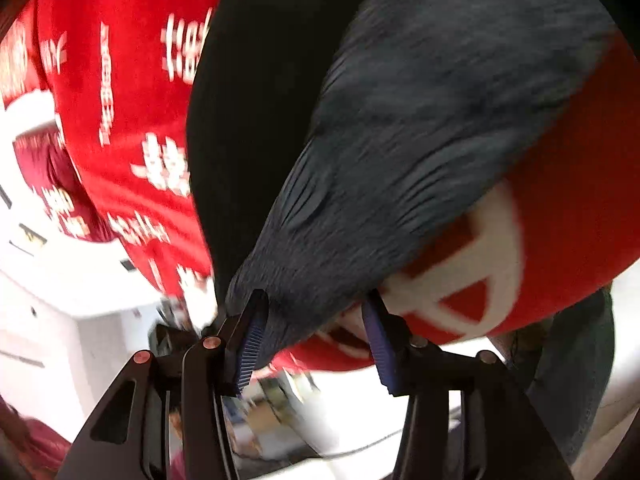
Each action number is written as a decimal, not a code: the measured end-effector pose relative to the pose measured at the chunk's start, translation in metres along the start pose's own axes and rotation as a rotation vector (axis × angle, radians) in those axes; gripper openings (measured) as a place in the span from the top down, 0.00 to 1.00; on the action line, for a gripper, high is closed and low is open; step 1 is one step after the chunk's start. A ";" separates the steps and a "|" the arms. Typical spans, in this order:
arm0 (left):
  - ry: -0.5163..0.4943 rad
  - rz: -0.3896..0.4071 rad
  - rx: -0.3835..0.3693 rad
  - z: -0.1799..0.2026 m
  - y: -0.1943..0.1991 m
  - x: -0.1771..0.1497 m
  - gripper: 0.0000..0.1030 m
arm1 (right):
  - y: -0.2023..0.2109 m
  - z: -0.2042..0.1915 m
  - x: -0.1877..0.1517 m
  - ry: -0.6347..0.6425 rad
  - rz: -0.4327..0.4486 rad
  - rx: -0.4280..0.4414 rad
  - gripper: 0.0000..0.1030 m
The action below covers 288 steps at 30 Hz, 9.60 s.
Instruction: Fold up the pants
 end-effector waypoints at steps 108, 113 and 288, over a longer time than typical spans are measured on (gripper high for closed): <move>-0.651 -0.201 0.327 0.335 -0.249 -0.068 0.41 | 0.246 0.070 0.147 -0.143 0.164 -0.176 0.85; -0.645 -0.255 0.256 0.362 -0.248 -0.067 0.73 | 0.263 0.005 0.165 -0.053 0.180 -0.097 0.85; -0.378 0.168 0.740 0.154 -0.144 0.086 0.00 | 0.097 -0.089 0.313 0.710 0.013 -0.922 0.53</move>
Point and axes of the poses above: each gripper's, at about its wrist camera, not at the fingertips, and y roughly against the way its jaws point, z to its right, x to its top, the point moved 9 cm from there along -y, roughly the way its jaws point, and after that the axes turned 6 degrees about x, right-handed, at the moved point
